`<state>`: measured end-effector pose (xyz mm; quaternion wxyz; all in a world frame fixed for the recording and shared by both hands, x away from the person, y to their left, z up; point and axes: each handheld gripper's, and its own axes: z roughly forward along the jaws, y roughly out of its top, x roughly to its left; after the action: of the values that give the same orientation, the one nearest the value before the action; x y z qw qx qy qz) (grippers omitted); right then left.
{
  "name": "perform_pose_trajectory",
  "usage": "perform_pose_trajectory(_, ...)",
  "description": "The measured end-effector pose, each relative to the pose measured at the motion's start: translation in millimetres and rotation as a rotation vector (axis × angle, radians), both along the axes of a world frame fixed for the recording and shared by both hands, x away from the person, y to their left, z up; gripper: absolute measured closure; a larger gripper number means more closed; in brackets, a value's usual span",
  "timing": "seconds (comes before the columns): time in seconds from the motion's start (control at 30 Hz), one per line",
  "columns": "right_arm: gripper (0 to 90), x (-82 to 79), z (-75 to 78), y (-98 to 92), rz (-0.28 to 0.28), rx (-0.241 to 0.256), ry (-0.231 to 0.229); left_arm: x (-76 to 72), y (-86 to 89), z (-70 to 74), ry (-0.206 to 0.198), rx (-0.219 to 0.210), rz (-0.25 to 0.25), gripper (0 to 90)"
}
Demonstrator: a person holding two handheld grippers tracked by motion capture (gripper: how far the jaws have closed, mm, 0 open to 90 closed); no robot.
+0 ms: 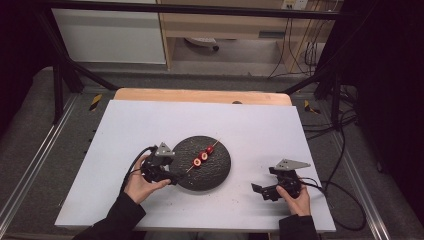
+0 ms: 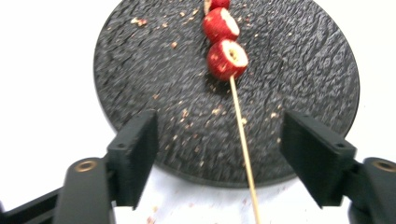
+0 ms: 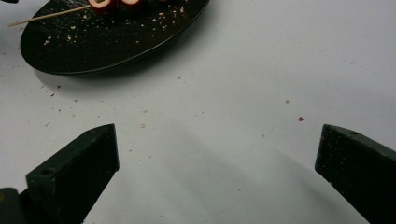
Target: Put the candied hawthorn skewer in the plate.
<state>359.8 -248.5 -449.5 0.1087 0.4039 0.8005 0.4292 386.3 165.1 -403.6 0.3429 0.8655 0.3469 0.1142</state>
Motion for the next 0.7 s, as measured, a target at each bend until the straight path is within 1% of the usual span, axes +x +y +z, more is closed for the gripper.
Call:
perform_pose_trajectory(0.1,0.7,0.0,0.2,-0.1,0.002,0.002,0.001,-2.9,10.5,-0.1,-0.012,-0.004,0.012,17.3)
perform_pose_trajectory(0.27,0.7,0.2,0.2,-0.3,0.001,0.000,0.000,-9.1,29.4,-2.9,-0.018,-0.028,0.029,8.6)
perform_pose_trajectory(0.4,0.7,0.5,-0.3,0.3,0.002,-0.003,0.004,-14.5,45.7,-6.3,-0.031,-0.039,0.053,6.8)
perform_pose_trajectory(0.5,0.7,0.7,-0.8,0.7,0.003,-0.003,0.004,-19.6,58.8,-10.0,-0.039,-0.070,0.070,6.4)
perform_pose_trajectory(0.67,0.7,0.6,-0.9,0.9,0.001,-0.004,0.009,-29.4,75.6,-18.7,-0.057,-0.081,0.099,6.7)
perform_pose_trajectory(0.7,0.7,0.6,-1.3,0.9,0.002,-0.008,0.006,-31.3,78.2,-21.0,-0.062,-0.089,0.106,6.8)
